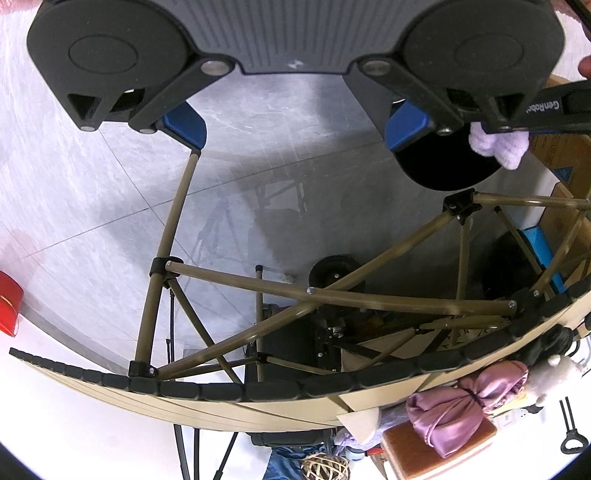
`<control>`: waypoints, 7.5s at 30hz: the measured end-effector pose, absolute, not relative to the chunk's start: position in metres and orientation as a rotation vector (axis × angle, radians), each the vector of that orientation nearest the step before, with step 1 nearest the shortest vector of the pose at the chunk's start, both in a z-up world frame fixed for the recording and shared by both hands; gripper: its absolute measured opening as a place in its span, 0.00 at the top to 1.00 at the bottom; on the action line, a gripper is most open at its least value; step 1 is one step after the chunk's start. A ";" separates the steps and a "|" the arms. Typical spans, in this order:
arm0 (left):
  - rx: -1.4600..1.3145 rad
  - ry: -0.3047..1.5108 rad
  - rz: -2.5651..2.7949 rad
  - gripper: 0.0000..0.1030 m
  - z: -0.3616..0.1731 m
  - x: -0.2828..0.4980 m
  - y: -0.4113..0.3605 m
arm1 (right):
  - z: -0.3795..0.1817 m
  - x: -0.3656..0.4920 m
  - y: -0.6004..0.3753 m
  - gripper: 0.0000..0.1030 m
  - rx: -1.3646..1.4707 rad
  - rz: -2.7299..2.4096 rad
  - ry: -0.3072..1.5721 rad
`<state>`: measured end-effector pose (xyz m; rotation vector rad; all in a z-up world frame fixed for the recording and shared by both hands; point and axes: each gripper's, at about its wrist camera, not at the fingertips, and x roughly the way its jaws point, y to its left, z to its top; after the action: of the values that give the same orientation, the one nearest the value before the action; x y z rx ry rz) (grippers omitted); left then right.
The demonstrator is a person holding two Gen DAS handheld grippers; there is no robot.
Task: Collect trash
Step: 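Move the left tool over the bin and open it to drop the lavender sock, then raise both tools back toward the items on the table, then lower the right tool onto the pink satin scrunchies and close on them, then lower the left tool onto the white plush sheep and close on it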
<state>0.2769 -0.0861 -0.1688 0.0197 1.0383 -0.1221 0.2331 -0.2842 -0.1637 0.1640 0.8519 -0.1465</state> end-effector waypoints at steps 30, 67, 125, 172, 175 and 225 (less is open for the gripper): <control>0.021 1.140 -0.070 0.00 -0.170 0.281 -0.076 | -0.163 0.233 -0.283 0.00 0.162 -0.143 0.850; -0.024 0.705 -0.136 0.00 -0.046 0.226 -0.041 | -0.064 0.200 -0.259 0.00 0.170 0.043 0.423; -0.184 0.559 0.072 0.00 -0.002 0.338 0.021 | -0.058 0.382 -0.186 0.00 0.094 0.045 0.507; -0.160 0.544 0.042 0.00 -0.003 0.338 0.000 | -0.026 0.332 -0.246 0.60 0.194 0.065 0.367; -0.148 0.537 0.032 0.00 -0.003 0.338 -0.007 | -0.022 0.327 -0.261 0.60 0.207 0.038 0.349; -0.006 0.509 -0.068 0.46 -0.023 0.384 -0.057 | -0.039 0.321 -0.329 0.60 0.234 -0.114 0.374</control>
<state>0.3838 -0.0570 -0.0225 -0.0061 0.5092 -0.0680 0.3206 -0.3290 -0.0394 0.2337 0.3737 -0.1135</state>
